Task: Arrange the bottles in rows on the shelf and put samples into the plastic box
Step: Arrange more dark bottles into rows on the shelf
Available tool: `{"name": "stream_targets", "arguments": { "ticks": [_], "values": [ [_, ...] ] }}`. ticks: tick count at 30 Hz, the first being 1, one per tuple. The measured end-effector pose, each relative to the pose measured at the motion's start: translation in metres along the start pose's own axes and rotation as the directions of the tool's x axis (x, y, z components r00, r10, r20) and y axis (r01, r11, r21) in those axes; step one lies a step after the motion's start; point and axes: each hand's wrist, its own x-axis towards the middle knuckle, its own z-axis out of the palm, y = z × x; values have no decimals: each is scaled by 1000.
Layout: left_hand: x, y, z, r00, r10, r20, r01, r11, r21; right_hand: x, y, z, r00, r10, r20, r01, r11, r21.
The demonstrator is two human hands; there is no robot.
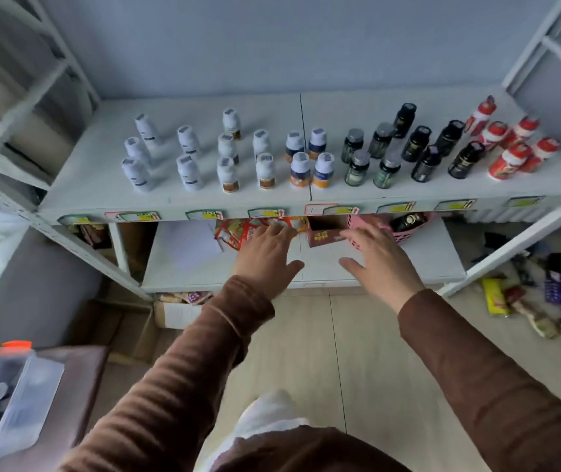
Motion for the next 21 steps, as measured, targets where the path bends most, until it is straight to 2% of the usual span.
{"name": "stream_targets", "arguments": {
  "ticks": [13, 16, 21],
  "values": [
    [206, 71, 5, 986, 10, -166, -17, 999, -39, 169, 135, -70, 990, -108, -90, 108, 994, -5],
    [238, 88, 6, 985, 1, -170, -9, 999, -47, 198, 159, -87, 981, -159, -109, 160, 987, 6],
    [270, 116, 16, 977, -64, -203, 54, 997, -52, 238, 204, -112, 968, -244, -64, 244, 970, -9]
  ]
}}
